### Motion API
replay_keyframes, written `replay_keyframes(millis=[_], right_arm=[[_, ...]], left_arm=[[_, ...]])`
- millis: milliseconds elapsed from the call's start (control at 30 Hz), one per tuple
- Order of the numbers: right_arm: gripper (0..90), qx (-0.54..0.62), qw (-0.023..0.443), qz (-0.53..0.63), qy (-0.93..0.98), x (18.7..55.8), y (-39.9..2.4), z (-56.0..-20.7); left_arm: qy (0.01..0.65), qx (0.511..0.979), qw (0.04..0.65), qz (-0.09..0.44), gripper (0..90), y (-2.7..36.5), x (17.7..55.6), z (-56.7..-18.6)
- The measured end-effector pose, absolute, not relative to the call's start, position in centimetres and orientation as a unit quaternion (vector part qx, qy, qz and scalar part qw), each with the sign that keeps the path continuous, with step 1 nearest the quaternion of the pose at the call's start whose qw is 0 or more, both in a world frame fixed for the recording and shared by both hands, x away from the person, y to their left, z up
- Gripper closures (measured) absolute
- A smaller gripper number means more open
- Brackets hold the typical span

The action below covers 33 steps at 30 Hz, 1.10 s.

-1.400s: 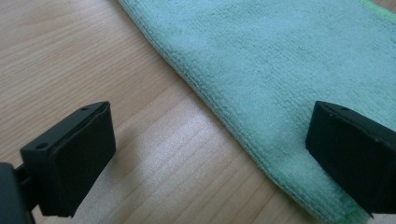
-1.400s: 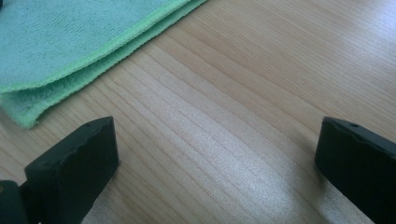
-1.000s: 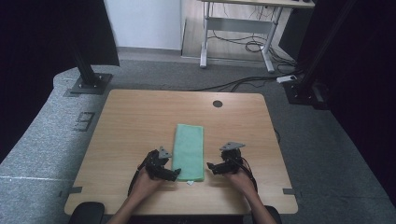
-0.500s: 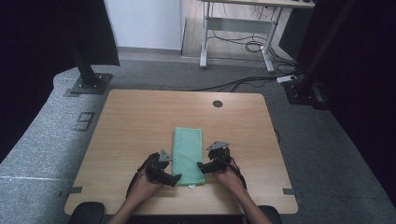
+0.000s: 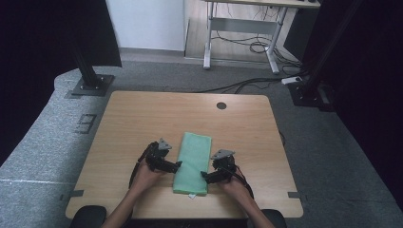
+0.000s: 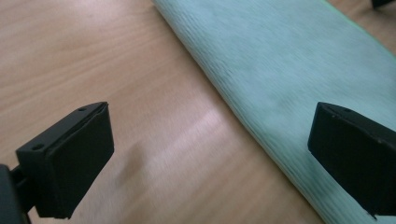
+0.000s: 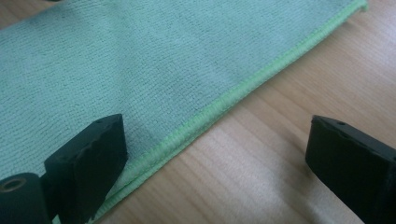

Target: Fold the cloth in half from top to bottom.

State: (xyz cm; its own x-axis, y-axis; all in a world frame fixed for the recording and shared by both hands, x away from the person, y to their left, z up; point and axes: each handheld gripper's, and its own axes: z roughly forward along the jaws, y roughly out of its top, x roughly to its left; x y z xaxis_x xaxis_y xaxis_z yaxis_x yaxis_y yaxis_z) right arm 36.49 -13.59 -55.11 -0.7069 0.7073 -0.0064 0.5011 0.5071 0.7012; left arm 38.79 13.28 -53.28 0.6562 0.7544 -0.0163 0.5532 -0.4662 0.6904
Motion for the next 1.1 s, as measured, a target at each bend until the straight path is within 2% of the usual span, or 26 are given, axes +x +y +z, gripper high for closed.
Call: replay_keyframes(millis=[200, 500, 633, 800, 900, 1100], right_arm=[[6.0, 0.353, 0.139, 0.353, 0.855, 35.9, -13.8, -55.2], [12.4, 0.336, 0.125, 0.350, 0.865, 35.9, -13.9, -54.8], [12.4, 0.346, 0.110, 0.361, 0.859, 36.5, -14.2, -54.4], [14.0, 0.360, 0.122, 0.368, 0.849, 38.2, -14.9, -53.3], [18.7, 0.365, 0.129, 0.369, 0.845, 39.4, -15.0, -52.7], [34.6, 0.363, 0.133, 0.367, 0.846, 41.6, -14.6, -51.9]], left_arm=[[0.381, 0.855, 0.317, 0.157, 0.8, 12.5, 39.2, -54.5], [0.383, 0.848, 0.332, 0.152, 3.9, 12.8, 38.3, -54.9], [0.384, 0.848, 0.332, 0.151, 4.5, 12.8, 38.1, -54.9], [0.385, 0.848, 0.332, 0.148, 4.7, 12.7, 37.7, -54.9], [0.384, 0.849, 0.332, 0.148, 4.8, 12.7, 37.5, -54.9], [0.386, 0.848, 0.332, 0.146, 4.9, 12.6, 37.1, -54.9]])
